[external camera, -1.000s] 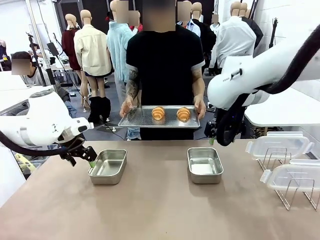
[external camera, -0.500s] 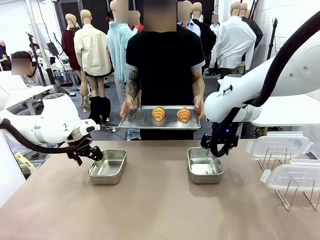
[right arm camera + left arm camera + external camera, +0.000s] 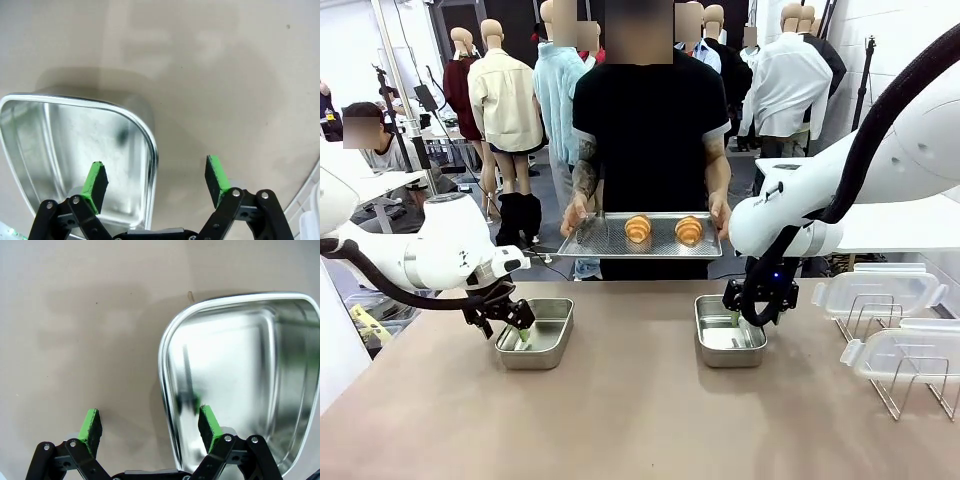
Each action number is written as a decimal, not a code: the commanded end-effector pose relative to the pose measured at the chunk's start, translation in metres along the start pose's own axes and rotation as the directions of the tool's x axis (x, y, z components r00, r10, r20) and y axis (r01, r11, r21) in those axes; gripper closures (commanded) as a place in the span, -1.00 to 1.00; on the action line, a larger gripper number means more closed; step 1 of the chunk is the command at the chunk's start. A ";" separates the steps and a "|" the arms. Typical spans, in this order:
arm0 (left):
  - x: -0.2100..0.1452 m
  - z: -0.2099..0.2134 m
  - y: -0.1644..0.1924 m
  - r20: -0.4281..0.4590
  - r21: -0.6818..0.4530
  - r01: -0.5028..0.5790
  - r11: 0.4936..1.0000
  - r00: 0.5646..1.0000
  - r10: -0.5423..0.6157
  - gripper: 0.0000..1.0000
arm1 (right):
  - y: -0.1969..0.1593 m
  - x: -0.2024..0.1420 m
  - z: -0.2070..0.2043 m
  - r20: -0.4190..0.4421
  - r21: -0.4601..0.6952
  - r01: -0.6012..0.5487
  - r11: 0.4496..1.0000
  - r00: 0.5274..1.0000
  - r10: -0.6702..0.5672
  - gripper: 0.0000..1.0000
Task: Place the bread in airtight containers.
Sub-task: Lift both Airtight Container, then once an object is inside an Airtight Container , place the container in the center of the table.
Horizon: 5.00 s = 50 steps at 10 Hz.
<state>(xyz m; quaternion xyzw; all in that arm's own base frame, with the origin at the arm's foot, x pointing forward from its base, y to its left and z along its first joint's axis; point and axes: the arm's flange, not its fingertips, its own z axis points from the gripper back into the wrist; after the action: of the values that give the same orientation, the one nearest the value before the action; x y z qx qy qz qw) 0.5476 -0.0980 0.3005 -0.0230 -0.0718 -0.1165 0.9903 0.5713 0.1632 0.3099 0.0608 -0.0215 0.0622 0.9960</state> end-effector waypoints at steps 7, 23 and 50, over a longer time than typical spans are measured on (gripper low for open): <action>0.001 0.015 -0.021 0.012 0.053 -0.004 0.999 1.000 0.003 1.00 | -0.005 0.003 0.001 0.012 -0.008 0.008 1.000 1.000 -0.008 1.00; -0.007 0.023 -0.016 0.019 0.028 -0.008 1.000 1.000 0.007 1.00 | -0.005 0.004 0.004 -0.008 -0.008 0.012 1.000 1.000 -0.013 1.00; -0.020 0.148 -0.065 0.150 0.001 -0.252 0.968 0.957 0.249 1.00 | 0.003 -0.029 0.134 0.080 0.065 0.239 0.969 0.967 -0.244 1.00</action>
<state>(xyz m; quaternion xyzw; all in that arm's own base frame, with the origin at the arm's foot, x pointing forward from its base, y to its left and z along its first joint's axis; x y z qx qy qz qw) 0.4927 -0.1478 0.4433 -0.0365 -0.1392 0.0180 0.9894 0.5393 0.1466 0.4390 0.0915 -0.0528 -0.0683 0.9921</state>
